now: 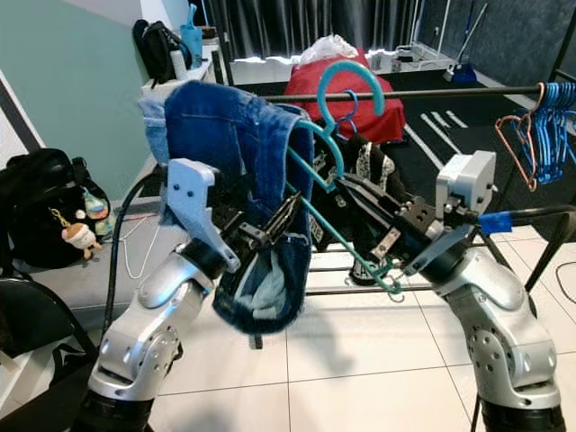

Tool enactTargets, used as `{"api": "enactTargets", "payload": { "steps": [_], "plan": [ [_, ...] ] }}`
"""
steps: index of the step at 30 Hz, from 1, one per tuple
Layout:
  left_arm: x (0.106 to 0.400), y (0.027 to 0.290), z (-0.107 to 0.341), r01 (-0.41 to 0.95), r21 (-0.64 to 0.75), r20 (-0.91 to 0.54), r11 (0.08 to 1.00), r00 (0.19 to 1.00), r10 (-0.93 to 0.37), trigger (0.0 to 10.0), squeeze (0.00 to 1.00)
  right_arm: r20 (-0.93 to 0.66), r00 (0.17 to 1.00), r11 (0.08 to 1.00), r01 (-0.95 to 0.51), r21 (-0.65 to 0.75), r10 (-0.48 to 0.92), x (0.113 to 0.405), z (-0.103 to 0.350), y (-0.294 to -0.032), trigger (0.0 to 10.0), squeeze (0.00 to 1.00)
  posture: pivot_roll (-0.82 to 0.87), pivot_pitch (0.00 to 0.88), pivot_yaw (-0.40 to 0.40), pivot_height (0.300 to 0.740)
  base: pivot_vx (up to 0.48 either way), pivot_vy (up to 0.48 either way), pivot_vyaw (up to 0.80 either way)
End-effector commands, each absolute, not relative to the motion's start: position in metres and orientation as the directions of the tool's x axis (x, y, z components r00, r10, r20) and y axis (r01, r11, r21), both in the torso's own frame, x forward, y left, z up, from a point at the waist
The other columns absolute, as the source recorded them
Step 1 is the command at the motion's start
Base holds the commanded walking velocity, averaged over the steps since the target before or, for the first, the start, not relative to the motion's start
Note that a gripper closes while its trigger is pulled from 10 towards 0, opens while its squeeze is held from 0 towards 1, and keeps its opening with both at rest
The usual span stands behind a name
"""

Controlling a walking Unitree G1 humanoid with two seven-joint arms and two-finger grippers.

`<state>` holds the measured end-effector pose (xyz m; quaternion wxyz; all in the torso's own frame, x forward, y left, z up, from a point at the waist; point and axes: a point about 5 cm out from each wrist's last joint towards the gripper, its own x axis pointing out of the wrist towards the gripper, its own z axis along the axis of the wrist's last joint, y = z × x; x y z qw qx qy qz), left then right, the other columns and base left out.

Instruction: Hang hanger

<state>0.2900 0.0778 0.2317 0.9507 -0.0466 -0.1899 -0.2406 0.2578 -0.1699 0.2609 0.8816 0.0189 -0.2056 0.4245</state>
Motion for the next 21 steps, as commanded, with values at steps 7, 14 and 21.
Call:
{"api": "enactTargets", "payload": {
  "steps": [7, 14, 21],
  "plan": [
    [0.303, 0.080, 0.228, 0.377, 0.048, 0.360, 0.925, 0.857, -0.368, 0.0, 0.00, 0.452, 0.446, 0.567, -0.805, -0.175, 0.772, 0.245, 0.277, -0.156, 0.0, 0.00, -0.16, 0.000, 0.056, 0.740, 0.000, 0.000, 0.00],
    [0.315, 0.099, 0.238, 0.278, 0.105, 0.389, 0.955, 0.872, -0.297, 0.0, 0.00, 0.405, 0.453, 0.550, -0.820, -0.160, 0.794, 0.240, 0.268, -0.155, 0.0, 0.00, -0.16, 0.000, 0.057, 0.740, 0.000, 0.000, 0.00],
    [0.321, 0.117, 0.238, 0.209, 0.203, 0.393, 0.957, 0.877, -0.276, 0.0, 0.00, 0.352, 0.515, 0.591, -0.792, -0.155, 0.782, 0.235, 0.260, -0.170, 0.0, 0.00, -0.17, 0.000, 0.059, 0.740, 0.000, 0.000, 0.00]
  ]
}}
